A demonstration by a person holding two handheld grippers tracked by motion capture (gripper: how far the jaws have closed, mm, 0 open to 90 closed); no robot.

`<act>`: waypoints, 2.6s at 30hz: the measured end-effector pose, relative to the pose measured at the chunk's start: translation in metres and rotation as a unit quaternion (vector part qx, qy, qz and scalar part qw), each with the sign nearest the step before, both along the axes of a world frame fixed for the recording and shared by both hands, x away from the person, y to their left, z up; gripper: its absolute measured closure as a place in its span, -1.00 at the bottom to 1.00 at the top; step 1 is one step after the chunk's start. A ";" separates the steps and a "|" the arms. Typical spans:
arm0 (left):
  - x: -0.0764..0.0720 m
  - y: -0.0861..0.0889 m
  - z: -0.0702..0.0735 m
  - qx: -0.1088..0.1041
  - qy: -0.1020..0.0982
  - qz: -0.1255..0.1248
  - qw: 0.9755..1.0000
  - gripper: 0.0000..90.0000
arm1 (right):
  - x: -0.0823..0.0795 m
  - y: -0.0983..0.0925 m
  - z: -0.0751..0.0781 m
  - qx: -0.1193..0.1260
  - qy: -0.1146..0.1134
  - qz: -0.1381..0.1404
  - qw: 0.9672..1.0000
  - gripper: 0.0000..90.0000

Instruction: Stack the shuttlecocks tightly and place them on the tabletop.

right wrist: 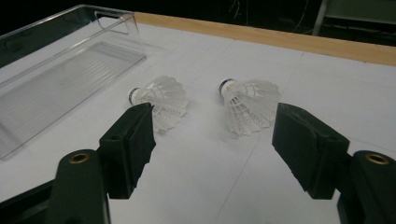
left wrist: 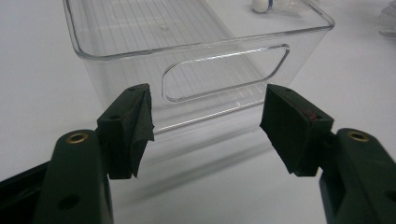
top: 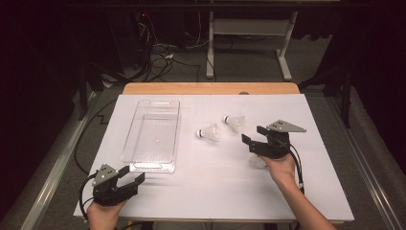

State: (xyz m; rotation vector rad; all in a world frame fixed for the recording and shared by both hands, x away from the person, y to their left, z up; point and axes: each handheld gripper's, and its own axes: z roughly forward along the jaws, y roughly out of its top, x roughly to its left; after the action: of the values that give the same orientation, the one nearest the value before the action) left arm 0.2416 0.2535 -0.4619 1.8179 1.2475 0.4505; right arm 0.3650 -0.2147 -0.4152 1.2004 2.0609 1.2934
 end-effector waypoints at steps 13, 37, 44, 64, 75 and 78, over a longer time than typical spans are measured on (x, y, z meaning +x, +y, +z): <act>0.000 0.000 0.000 0.000 -0.001 -0.001 1.000 -0.23 | 0.016 0.009 0.004 -0.017 0.022 -0.008 1.000 -0.26; 0.000 0.000 0.000 0.000 -0.002 -0.002 1.000 -0.23 | 0.048 0.018 0.011 -0.059 0.077 -0.028 0.995 -0.14; 0.000 0.000 0.000 0.000 -0.001 -0.002 1.000 -0.23 | 0.057 0.021 0.013 -0.073 0.094 -0.031 0.992 -0.10; 0.000 0.000 0.000 0.005 0.000 -0.004 1.000 -0.23 | 0.083 0.041 0.011 -0.095 0.152 -0.024 0.984 0.10; 0.000 -0.001 0.000 0.006 0.000 -0.007 1.000 -0.23 | 0.094 0.049 0.004 -0.096 0.180 -0.037 0.978 0.18; 0.000 -0.001 0.000 0.007 0.000 -0.007 1.000 -0.23 | 0.096 0.050 0.002 -0.098 0.181 -0.040 0.978 0.21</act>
State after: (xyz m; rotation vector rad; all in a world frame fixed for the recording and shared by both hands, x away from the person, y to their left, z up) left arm 0.2415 0.2530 -0.4616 1.8363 1.2336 0.4523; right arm 0.4608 -0.1643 -0.4133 1.4946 2.2973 0.8579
